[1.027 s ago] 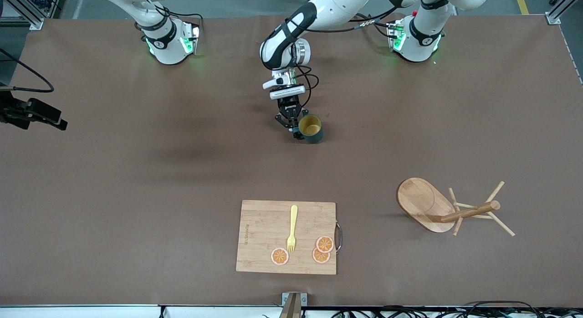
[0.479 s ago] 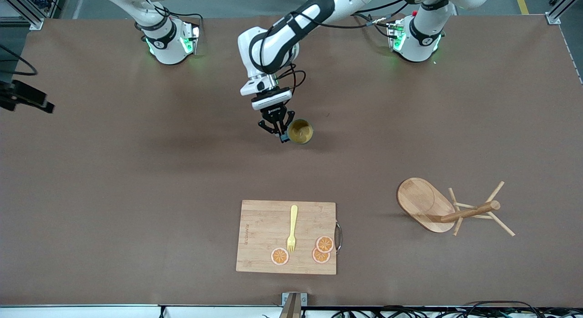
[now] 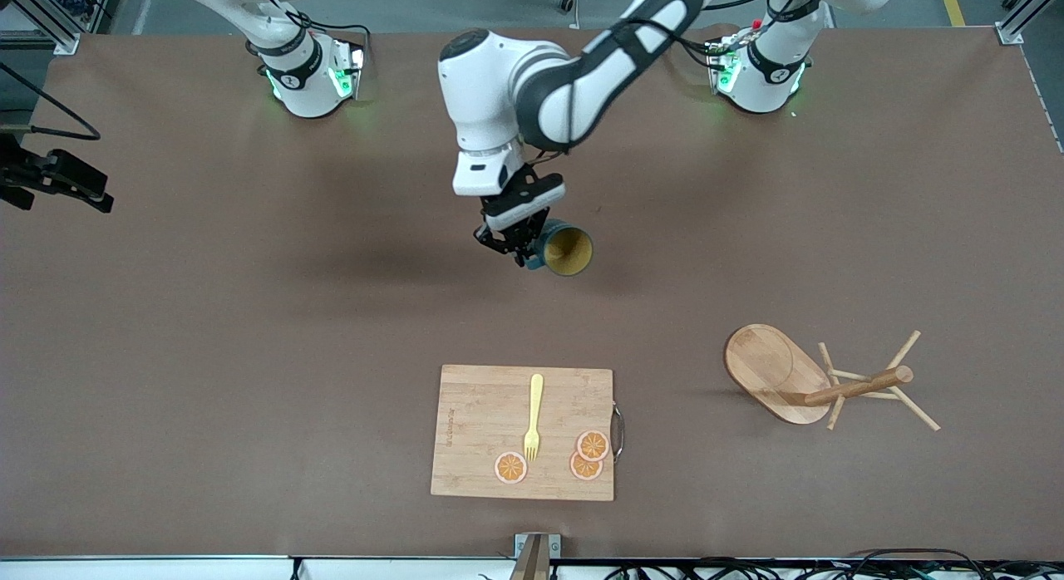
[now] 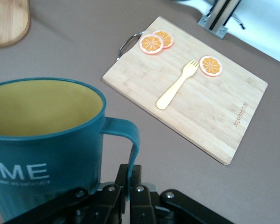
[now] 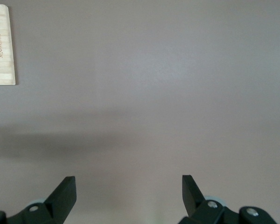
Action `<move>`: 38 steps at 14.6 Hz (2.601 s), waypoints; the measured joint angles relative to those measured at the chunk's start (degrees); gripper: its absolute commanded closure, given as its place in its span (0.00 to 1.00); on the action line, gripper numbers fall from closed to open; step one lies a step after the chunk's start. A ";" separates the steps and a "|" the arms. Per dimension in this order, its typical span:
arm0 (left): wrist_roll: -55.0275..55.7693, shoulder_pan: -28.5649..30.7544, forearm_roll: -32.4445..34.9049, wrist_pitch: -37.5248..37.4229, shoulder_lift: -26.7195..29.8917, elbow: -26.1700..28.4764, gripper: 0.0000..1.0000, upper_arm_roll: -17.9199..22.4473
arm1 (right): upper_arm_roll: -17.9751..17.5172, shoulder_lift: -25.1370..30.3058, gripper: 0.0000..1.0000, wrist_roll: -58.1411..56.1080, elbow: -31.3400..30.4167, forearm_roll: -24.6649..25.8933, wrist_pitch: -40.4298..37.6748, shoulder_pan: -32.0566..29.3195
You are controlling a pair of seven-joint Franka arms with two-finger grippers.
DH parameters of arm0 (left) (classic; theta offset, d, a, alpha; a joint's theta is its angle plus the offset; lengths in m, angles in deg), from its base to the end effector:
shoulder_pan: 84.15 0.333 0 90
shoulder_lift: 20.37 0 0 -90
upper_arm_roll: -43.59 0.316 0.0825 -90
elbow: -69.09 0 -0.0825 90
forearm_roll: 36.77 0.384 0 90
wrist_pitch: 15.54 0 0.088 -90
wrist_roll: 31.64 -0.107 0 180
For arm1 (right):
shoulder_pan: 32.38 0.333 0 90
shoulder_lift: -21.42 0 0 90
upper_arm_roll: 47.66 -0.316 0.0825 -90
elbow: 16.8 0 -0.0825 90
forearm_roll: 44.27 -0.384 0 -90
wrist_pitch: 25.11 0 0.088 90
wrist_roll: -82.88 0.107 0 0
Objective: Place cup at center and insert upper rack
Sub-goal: 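Lift the mug with the left gripper and carry it toward the mug tree, then hook the mug handle onto a peg of the wooden mug tree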
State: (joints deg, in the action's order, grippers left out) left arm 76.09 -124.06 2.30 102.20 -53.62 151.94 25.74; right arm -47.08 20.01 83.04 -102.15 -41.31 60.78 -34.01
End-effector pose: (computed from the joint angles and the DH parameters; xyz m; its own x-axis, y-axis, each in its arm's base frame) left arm 0.4463 -0.5651 0.3733 0.7237 0.5545 0.4109 0.5518 -0.8225 0.1381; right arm 0.5547 -0.0272 0.6428 0.9989 -0.0450 -0.0149 -0.0442 -0.9977 0.0518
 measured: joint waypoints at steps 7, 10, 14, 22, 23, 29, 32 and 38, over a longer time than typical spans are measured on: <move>-3.23 10.65 -20.61 6.29 3.17 -0.02 1.00 0.00 | 0.06 -0.26 0.00 -1.25 -0.33 -0.77 2.61 0.47; -8.23 16.25 -31.98 7.06 4.90 -0.06 1.00 -0.08 | 0.04 -1.41 0.00 -0.76 -1.73 -0.77 6.32 1.18; -11.51 22.83 -41.51 7.06 6.81 0.04 1.00 -0.10 | 0.81 -2.27 0.00 -0.83 -1.92 -0.77 6.49 0.18; -22.57 37.44 -66.03 7.08 7.31 0.08 1.00 -0.08 | 0.66 -1.31 0.00 -0.84 -0.38 -0.78 3.40 0.20; -24.39 39.03 -67.38 7.08 7.31 0.10 1.00 -0.08 | 0.69 -1.20 0.00 -0.84 -0.36 -0.78 3.44 0.19; -31.52 46.27 -71.04 7.06 7.27 1.04 1.00 -0.08 | 0.91 -1.19 0.00 -0.81 -0.33 -0.78 3.53 -0.46; -34.34 48.38 -71.99 7.05 6.83 1.53 1.00 -0.07 | 1.10 -1.19 0.00 -0.83 -0.33 -0.78 3.53 -1.31; -41.51 50.51 -76.18 7.06 4.91 1.62 1.00 -0.01 | 0.68 -1.19 0.00 -0.84 -0.33 -0.78 5.43 -1.24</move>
State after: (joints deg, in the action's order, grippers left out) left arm 34.58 -73.56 -73.87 109.26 -48.72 153.56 25.73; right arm -46.40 18.82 82.20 -102.48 -42.10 66.20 -35.25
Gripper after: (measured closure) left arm 0.947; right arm 0.000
